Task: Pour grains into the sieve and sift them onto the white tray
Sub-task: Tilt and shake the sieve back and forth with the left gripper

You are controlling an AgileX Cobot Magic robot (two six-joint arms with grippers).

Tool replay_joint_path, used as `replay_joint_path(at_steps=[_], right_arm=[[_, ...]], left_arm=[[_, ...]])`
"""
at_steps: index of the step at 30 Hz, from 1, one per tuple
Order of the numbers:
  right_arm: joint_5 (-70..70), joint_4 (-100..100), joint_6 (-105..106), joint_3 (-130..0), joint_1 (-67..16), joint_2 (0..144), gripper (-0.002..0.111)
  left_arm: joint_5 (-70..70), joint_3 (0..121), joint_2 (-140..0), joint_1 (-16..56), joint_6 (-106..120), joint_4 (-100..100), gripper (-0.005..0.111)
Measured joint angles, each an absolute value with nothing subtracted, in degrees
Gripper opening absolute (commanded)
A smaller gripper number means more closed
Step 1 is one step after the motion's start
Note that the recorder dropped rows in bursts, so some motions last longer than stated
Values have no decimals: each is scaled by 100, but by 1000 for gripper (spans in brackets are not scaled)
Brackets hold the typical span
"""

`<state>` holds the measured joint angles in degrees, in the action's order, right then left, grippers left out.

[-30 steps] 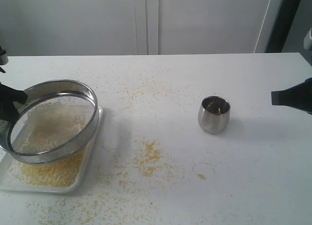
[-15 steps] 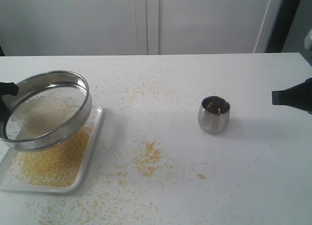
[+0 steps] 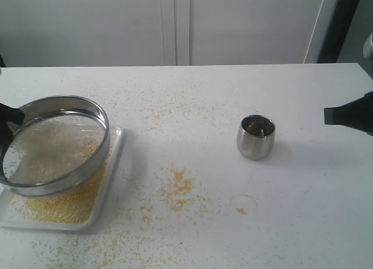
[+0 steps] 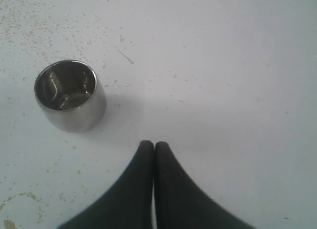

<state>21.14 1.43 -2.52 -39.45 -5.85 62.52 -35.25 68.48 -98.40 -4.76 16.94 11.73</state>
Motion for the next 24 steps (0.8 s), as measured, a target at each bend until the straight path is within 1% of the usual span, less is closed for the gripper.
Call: replay_joint_path(at_steps=[3, 5, 7, 10, 12, 15, 17, 21, 23, 24], right_arm=[[2101, 143, -252, -3945, -585, 6252, 0], [2101, 143, -252, -3945, -585, 6252, 0], [2089, 143, -252, -3945, -585, 6252, 0], [2089, 143, -252, -3945, -585, 6252, 0], [2089, 143, -252, -3945, -585, 6252, 0], [2089, 143, -252, -3945, -585, 6252, 0], [2089, 143, -252, -3945, -585, 6252, 0], [2089, 143, -252, -3945, -585, 6252, 0], [2089, 143, -252, -3945, -585, 6252, 0], [2089, 143, -252, -3945, -585, 6252, 0]], left_arm=[[-3600, 6848, -9840, -440, 1334, 1269, 0], [-3451, 6848, -9836, -661, 924, 1341, 0], [-3353, 6848, -9836, -738, 939, 1271, 0], [-3573, 6858, -9827, -566, 1513, 1094, 0], [-3687, 6848, -9827, -483, 1503, 991, 0], [-3561, 6848, -9823, -676, 848, 1110, 0], [-3391, 6848, -9823, -768, 1001, 1274, 0], [-3573, 6848, -9814, -381, 1988, 1364, 0], [-3643, 6848, -9814, -295, 1736, 1315, 0], [-3606, 6835, -9814, -367, 1429, 1327, 0]])
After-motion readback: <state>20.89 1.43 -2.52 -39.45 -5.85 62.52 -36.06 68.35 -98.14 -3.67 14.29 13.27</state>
